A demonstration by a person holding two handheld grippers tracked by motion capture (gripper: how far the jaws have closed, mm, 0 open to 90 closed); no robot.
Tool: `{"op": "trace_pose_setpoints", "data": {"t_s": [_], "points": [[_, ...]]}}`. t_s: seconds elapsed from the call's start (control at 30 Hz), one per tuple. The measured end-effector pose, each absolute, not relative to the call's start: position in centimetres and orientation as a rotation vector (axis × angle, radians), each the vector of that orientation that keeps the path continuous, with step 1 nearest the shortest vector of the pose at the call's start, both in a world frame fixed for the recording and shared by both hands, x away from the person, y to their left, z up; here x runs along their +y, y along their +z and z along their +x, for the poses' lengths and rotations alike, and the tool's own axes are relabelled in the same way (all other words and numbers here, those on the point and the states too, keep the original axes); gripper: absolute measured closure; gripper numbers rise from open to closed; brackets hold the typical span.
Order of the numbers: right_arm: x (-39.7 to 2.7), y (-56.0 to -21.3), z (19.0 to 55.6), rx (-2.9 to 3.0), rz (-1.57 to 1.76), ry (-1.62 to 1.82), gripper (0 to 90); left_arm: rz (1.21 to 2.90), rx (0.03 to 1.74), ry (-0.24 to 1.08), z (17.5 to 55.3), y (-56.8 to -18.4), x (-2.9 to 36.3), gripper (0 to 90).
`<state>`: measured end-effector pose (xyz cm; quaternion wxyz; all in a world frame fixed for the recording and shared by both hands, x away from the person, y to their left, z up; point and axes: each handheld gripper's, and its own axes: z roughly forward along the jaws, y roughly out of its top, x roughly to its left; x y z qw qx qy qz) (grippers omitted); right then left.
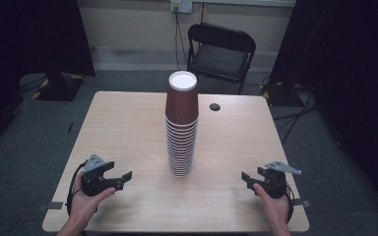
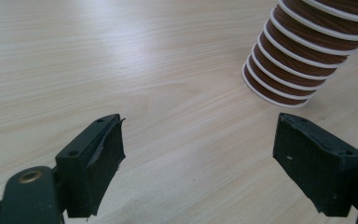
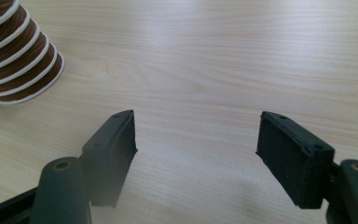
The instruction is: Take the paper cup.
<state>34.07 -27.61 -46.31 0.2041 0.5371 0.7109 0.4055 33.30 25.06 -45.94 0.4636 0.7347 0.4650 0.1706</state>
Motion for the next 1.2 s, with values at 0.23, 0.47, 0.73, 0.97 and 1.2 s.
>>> {"op": "trace_pose_setpoints", "data": {"t_s": [0.23, 0.47, 0.73, 0.97, 1.2], "points": [[-27.2, -46.1, 34.0, 1.981, 1.462, 1.15, 29.4, 1.815, 1.1, 0.396, 33.4, -45.6, 24.7, 16.3], [-26.3, -46.1, 33.8, 2.039, 1.393, 1.134, 29.8, 1.823, 1.044, 0.4, 33.0, -44.8, 24.1, 16.3], [-26.4, -46.2, 33.4, 2.055, 1.408, 1.158, 28.9, 1.845, 0.978, 0.43, 32.9, -43.0, 22.8, 20.1], [-26.1, -46.1, 33.6, 2.085, 1.384, 1.129, 24.2, 1.82, 0.932, 0.426, 33.3, -41.6, 21.8, 18.2], [-25.7, -46.2, 33.5, 2.112, 1.37, 1.137, 24.2, 1.784, 0.904, 0.403, 33.7, -40.7, 21.1, 17.3]]}}
